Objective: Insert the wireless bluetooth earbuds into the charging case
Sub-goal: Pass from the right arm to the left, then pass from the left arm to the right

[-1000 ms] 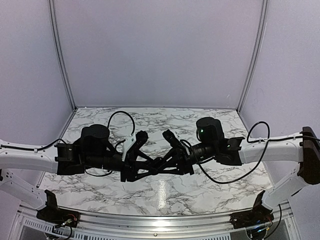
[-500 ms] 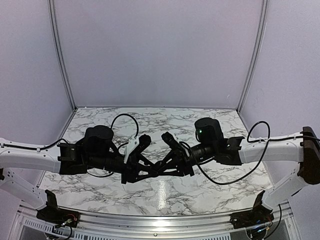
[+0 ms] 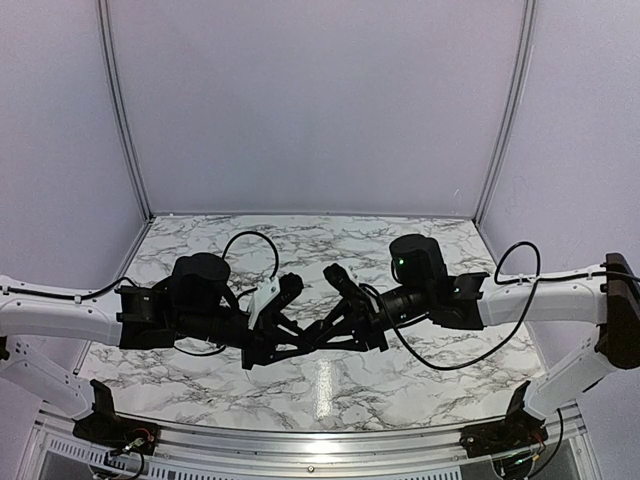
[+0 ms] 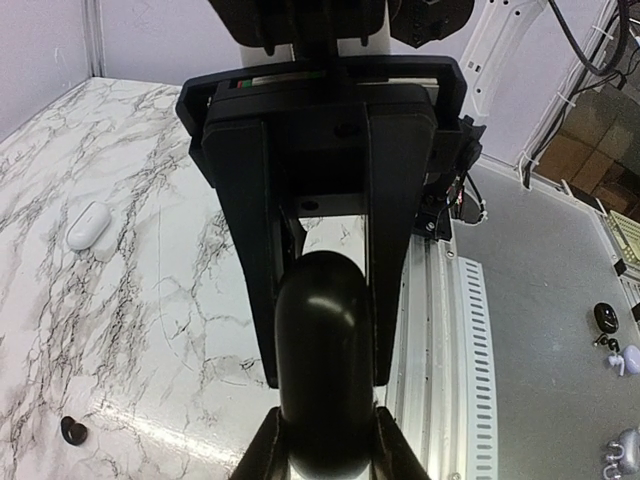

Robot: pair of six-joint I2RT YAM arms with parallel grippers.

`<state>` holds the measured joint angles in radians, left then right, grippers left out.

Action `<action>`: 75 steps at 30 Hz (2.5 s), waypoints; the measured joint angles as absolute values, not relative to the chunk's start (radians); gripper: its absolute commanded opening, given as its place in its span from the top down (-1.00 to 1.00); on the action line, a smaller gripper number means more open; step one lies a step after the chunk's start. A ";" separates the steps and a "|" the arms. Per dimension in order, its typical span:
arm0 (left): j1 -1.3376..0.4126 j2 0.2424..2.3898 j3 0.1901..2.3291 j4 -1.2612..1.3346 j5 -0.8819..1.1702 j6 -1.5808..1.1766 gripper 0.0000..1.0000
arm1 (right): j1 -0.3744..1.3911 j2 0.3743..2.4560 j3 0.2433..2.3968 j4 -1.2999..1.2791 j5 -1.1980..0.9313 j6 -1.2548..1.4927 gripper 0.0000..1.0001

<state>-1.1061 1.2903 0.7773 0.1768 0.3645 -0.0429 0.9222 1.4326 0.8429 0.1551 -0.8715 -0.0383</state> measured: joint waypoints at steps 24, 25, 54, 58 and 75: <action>-1.106 1.224 0.722 0.304 0.358 -0.064 0.97 | 0.905 1.403 0.834 0.299 -0.916 0.082 0.14; -1.106 1.224 0.722 0.307 0.358 -0.064 0.96 | 0.905 1.403 0.834 0.302 -0.918 0.084 0.16; -1.107 1.206 0.715 0.325 0.332 -0.079 0.97 | 0.916 1.417 0.834 0.311 -0.928 0.078 0.40; -1.107 1.206 0.715 0.325 0.332 -0.079 0.98 | 0.916 1.418 0.834 0.305 -0.925 0.076 0.39; -1.107 1.206 0.709 0.330 0.331 -0.078 0.98 | 0.916 1.418 0.835 0.278 -0.915 0.070 0.25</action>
<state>-1.1072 1.2057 0.7090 0.3302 0.3313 -0.0784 0.9165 1.4178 0.8352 0.2783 -0.9146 0.0700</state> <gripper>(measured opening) 0.236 0.383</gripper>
